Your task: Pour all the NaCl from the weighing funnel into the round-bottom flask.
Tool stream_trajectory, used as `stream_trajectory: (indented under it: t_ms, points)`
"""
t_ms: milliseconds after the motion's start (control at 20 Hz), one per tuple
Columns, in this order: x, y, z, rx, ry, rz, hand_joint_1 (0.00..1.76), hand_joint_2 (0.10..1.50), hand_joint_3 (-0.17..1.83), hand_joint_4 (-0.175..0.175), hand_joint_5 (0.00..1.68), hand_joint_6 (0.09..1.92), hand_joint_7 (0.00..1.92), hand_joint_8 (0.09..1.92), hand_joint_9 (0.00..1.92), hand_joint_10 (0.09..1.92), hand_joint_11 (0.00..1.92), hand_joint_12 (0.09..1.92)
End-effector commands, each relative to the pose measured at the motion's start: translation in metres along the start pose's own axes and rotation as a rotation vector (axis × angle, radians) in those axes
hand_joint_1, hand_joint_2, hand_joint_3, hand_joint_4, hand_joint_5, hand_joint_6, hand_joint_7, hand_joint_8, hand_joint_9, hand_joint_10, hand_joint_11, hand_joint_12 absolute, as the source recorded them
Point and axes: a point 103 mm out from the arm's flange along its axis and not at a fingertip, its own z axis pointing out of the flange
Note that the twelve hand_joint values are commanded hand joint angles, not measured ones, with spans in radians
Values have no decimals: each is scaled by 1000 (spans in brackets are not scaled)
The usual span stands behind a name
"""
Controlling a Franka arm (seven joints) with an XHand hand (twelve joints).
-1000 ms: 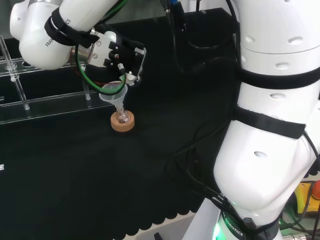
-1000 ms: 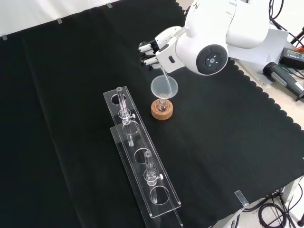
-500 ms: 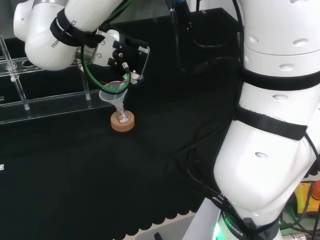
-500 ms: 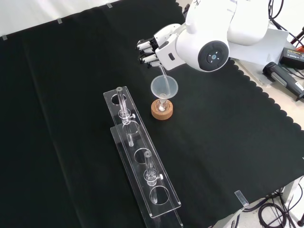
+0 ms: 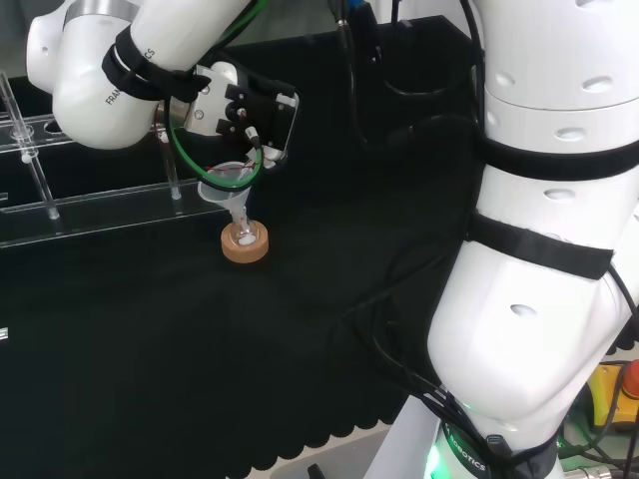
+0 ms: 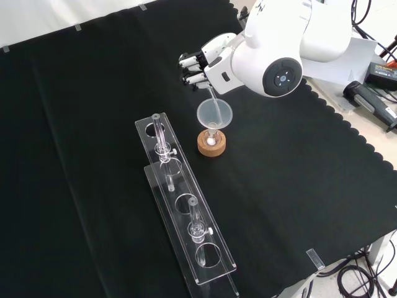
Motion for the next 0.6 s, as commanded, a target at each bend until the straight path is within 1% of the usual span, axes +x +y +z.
stream_trajectory:
  t_ms: [50, 400, 600]
  points:
    - [0, -4, -7, 16, -8, 7, 1146, 621, 643, 175, 1396, 437, 696, 643, 1085, 252, 799, 1082]
    - [2, -5, -10, 22, -26, 9, 1146, 621, 643, 175, 1396, 439, 694, 644, 1084, 251, 798, 1082]
    - [1, -4, -9, 15, -34, 7, 1146, 621, 644, 175, 1395, 440, 693, 644, 1083, 251, 795, 1081]
